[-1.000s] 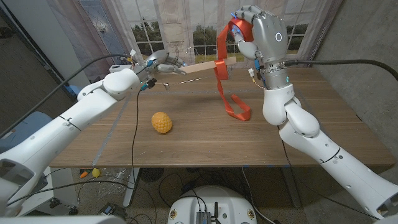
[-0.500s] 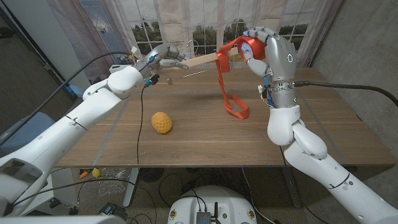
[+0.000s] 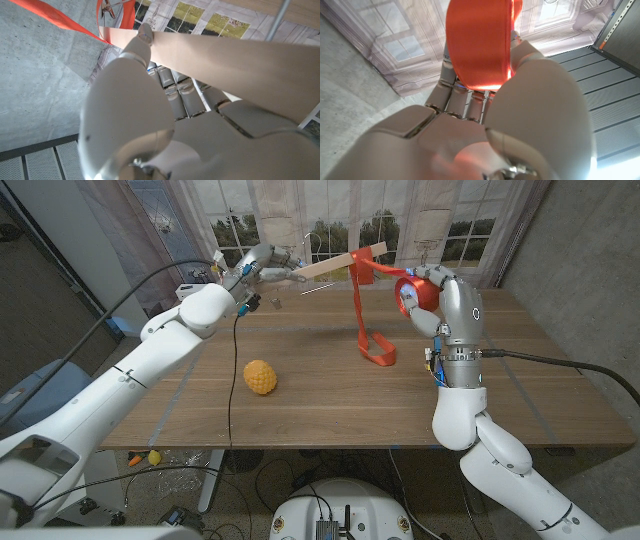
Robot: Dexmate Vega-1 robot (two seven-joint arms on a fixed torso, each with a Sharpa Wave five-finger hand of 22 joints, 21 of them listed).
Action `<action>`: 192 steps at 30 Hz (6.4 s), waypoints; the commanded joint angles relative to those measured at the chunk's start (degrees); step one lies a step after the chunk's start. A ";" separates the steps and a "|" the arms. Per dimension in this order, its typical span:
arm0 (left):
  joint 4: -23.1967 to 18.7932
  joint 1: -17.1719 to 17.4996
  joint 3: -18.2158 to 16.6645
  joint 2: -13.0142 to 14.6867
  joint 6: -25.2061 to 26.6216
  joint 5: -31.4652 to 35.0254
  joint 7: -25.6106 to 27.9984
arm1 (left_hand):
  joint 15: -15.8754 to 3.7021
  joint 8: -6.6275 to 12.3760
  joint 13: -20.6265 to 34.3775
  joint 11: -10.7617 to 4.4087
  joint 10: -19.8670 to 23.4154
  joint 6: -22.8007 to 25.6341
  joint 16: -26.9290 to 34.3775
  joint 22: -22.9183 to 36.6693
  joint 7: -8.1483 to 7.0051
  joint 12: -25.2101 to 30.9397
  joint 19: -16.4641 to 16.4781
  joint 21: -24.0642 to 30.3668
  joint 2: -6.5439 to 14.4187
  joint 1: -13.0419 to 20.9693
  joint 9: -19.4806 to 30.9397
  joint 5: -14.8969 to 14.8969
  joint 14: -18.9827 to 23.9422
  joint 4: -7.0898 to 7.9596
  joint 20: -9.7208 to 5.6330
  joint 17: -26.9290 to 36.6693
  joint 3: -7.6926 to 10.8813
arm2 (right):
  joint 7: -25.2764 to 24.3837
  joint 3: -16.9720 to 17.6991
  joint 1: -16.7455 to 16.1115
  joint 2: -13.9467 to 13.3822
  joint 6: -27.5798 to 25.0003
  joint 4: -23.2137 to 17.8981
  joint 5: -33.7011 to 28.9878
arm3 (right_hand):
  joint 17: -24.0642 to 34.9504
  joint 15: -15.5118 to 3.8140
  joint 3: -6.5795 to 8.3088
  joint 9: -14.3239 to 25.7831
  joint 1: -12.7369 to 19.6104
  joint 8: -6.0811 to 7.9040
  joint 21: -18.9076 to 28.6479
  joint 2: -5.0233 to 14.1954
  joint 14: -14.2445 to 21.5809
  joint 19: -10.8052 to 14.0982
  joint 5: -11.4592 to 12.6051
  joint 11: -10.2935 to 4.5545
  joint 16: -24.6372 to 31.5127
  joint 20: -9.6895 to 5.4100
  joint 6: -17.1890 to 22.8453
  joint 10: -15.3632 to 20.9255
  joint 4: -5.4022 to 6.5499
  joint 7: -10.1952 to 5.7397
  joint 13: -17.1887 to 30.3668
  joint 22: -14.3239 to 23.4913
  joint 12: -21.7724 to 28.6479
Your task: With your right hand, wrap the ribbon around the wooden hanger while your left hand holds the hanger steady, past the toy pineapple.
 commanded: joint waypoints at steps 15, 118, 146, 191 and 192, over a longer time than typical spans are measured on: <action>-1.51 1.43 -2.11 -1.72 -1.45 -1.20 1.73 | -7.26 0.07 0.42 0.19 0.62 1.56 -0.18 0.08 1.06 -0.34 -0.38 0.76 4.70 4.53 0.36 0.31 5.04 2.30 -1.68 0.38 2.74 | 2.53 -3.12 1.54 2.88 -2.23 8.71 7.85 | 0.24 -12.66 0.89 0.11 10.35 0.36 0.68 10.49 8.64 -0.50 0.31 1.90 0.36 -7.77 0.64 2.66 0.17 0.09 0.14 -0.07 0.26; -6.15 1.85 -2.65 18.64 11.54 -22.78 -26.05 | -7.30 -0.19 1.10 0.36 0.96 1.25 -1.20 0.07 1.16 -1.29 -1.41 2.16 4.56 4.35 0.99 0.41 5.60 2.24 -1.53 0.74 3.15 | 12.80 -17.01 42.35 -1.27 -3.67 29.64 5.06 | 0.28 -12.56 1.44 0.10 9.95 -0.23 2.09 10.40 8.51 -1.90 0.39 1.41 -0.24 -7.70 0.86 2.94 0.34 -0.36 1.13 -0.30 -1.65; -9.63 -2.64 2.57 16.82 19.87 -9.86 -17.43 | -7.42 -0.31 1.12 0.06 1.25 1.29 -1.41 0.09 0.93 -1.44 -1.58 2.67 4.40 4.33 0.97 0.46 5.88 2.25 -1.66 0.82 3.14 | 10.24 -14.36 37.27 -3.28 1.81 20.26 -3.30 | 0.40 -12.65 1.56 0.12 9.96 -0.28 2.43 10.36 8.72 -2.21 0.39 1.33 -0.21 -7.68 0.93 3.23 0.26 -0.53 1.38 -0.32 -2.08; -9.48 8.90 -3.22 6.36 6.81 5.46 6.35 | -7.37 -0.44 1.17 0.07 1.33 1.42 -1.76 0.03 0.75 -1.68 -2.10 3.12 4.47 4.17 0.74 0.38 5.82 2.31 -1.90 1.24 3.20 | 3.44 -3.78 6.72 -3.21 -0.67 3.19 -1.07 | 0.51 -12.61 1.74 0.17 10.05 -0.40 3.14 10.35 8.93 -2.39 0.32 1.57 -0.29 -7.71 0.98 3.63 0.12 -0.24 1.97 -0.31 -2.62; -9.47 9.25 -3.50 6.17 6.51 5.45 6.70 | -7.38 -0.41 1.14 0.08 1.33 1.51 -1.76 0.03 0.75 -1.70 -2.11 3.12 4.48 4.16 0.73 0.38 5.80 2.31 -1.89 1.26 3.20 | 3.82 -3.89 6.23 -2.61 -1.79 2.76 -1.13 | 0.54 -12.65 1.74 0.17 10.08 -0.40 3.14 10.33 8.96 -2.39 0.32 1.55 -0.26 -7.71 0.98 3.64 0.09 -0.24 1.98 -0.31 -2.62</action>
